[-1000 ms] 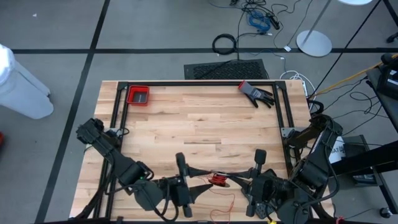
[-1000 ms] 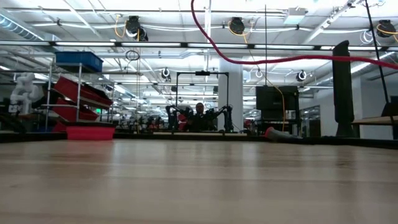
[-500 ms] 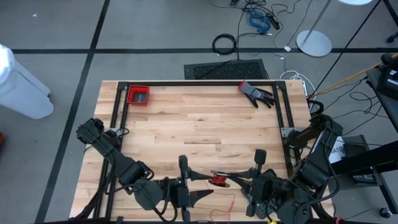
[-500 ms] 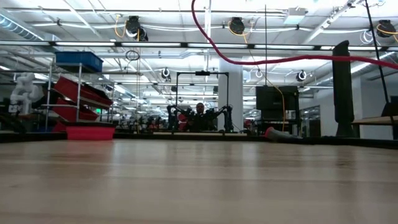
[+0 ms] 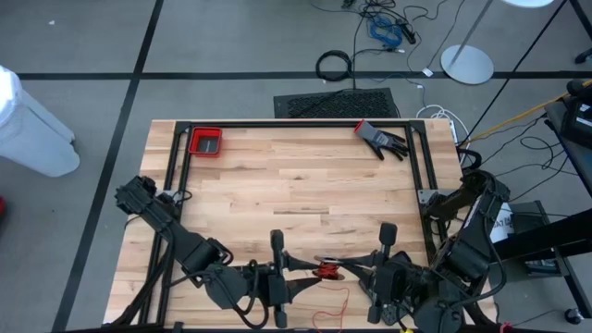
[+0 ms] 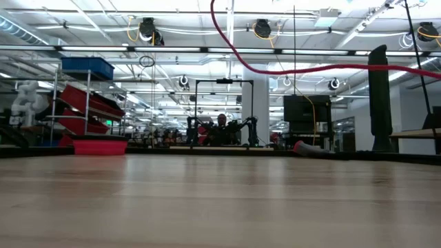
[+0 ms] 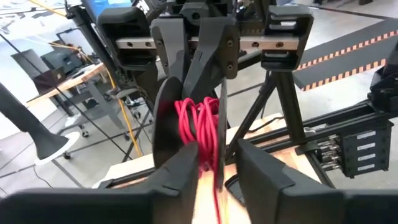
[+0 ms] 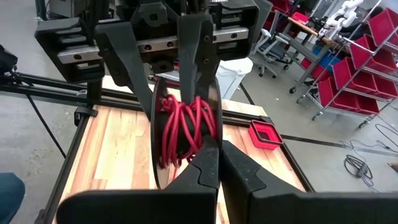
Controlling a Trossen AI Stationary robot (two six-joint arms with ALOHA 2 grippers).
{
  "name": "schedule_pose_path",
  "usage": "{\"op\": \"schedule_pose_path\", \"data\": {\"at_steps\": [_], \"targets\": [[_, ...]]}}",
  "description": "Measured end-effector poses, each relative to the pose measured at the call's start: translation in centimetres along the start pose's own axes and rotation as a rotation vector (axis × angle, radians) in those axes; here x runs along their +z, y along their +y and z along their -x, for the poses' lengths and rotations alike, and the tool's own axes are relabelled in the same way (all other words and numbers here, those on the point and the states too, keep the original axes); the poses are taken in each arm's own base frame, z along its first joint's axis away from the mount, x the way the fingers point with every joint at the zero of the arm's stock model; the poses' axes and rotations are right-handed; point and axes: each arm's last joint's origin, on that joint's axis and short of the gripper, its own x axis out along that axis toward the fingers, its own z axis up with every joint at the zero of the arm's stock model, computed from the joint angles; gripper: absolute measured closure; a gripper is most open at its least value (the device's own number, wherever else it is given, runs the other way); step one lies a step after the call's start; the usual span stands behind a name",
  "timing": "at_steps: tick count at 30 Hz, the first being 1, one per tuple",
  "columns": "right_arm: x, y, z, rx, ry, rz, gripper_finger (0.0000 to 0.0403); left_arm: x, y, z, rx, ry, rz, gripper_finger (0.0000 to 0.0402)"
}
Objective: Coil cords
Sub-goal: Coil the red wire onto the spool
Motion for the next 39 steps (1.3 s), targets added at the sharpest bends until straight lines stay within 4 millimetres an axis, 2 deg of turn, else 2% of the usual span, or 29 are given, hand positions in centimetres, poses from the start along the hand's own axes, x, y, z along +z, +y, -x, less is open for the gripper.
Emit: {"op": "schedule_pose_path", "data": {"at_steps": [7, 9, 20, 29, 39], "targets": [[0.0, 0.0, 0.0, 0.016, 0.006, 0.009, 0.0403, -0.1, 0.1, -0.1, -0.005, 0.004, -0.003, 0.0377], [-0.1, 0.0, 0.0, 0.015, 0.010, 0.015, 0.0403, -0.1, 0.0, -0.2, -0.008, 0.005, -0.004, 0.0391], [-0.1, 0.2, 0.5, 0.025, 0.002, 0.009, 0.0391, -0.1, 0.0, -0.2, -0.002, 0.005, -0.004, 0.0393], [-0.6, 0.9, 1.9, 0.071, 0.007, 0.056, 0.0335, -0.3, 0.0, -0.2, -0.005, 0.015, -0.023, 0.0395], [-2.5, 0.5, 2.3, 0.084, 0.143, 0.018, 0.0253, -1.0, 0.5, -0.6, 0.017, 0.074, -0.058, 0.0396]]}}
